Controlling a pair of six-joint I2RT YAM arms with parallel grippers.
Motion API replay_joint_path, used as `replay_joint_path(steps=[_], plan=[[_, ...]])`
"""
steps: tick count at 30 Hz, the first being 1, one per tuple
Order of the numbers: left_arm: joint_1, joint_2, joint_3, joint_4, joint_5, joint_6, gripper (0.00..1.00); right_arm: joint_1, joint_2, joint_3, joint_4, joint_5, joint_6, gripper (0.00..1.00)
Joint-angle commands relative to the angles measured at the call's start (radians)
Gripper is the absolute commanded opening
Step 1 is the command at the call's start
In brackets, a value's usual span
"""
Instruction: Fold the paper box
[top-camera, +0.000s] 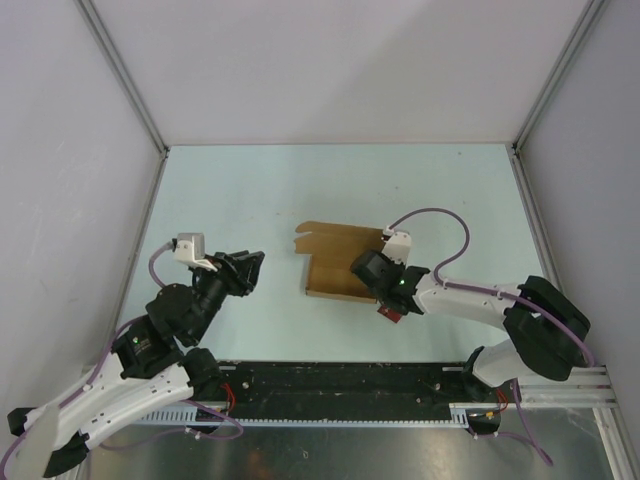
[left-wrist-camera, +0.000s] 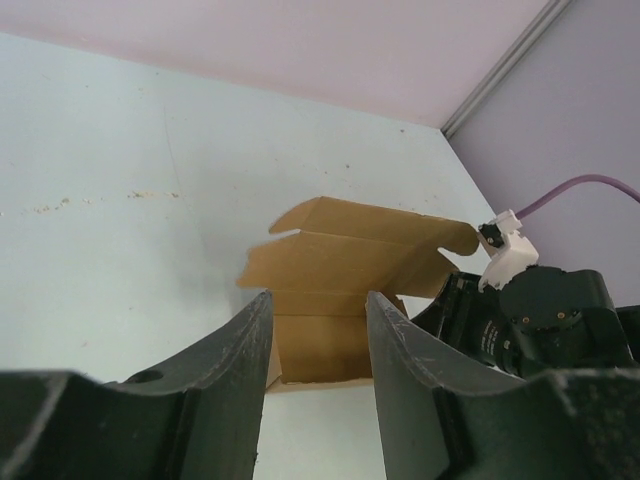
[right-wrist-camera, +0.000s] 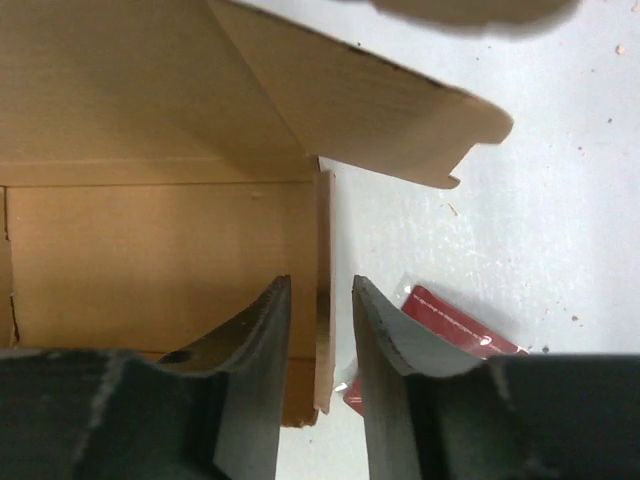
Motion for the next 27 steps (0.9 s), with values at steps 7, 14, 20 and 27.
replay_joint_path(steps=[7, 14, 20, 27], plan=[[-0.003, -0.002, -0.011, 0.007, -0.013, -0.019, 0.48, 0.016, -0.14, 0.033, -0.094, 0.095, 0.042, 0.53], [-0.004, -0.001, -0.021, 0.007, -0.029, -0.028, 0.49, -0.085, -0.329, -0.032, -0.275, 0.008, 0.174, 0.54], [-0.003, -0.001, -0.03, 0.007, -0.024, -0.036, 0.54, -0.111, -0.49, -0.187, -0.324, -0.094, 0.369, 0.62], [-0.003, 0.013, -0.034, 0.007, -0.015, -0.039, 0.66, -0.116, -0.568, -0.327, -0.272, -0.183, 0.521, 0.64]])
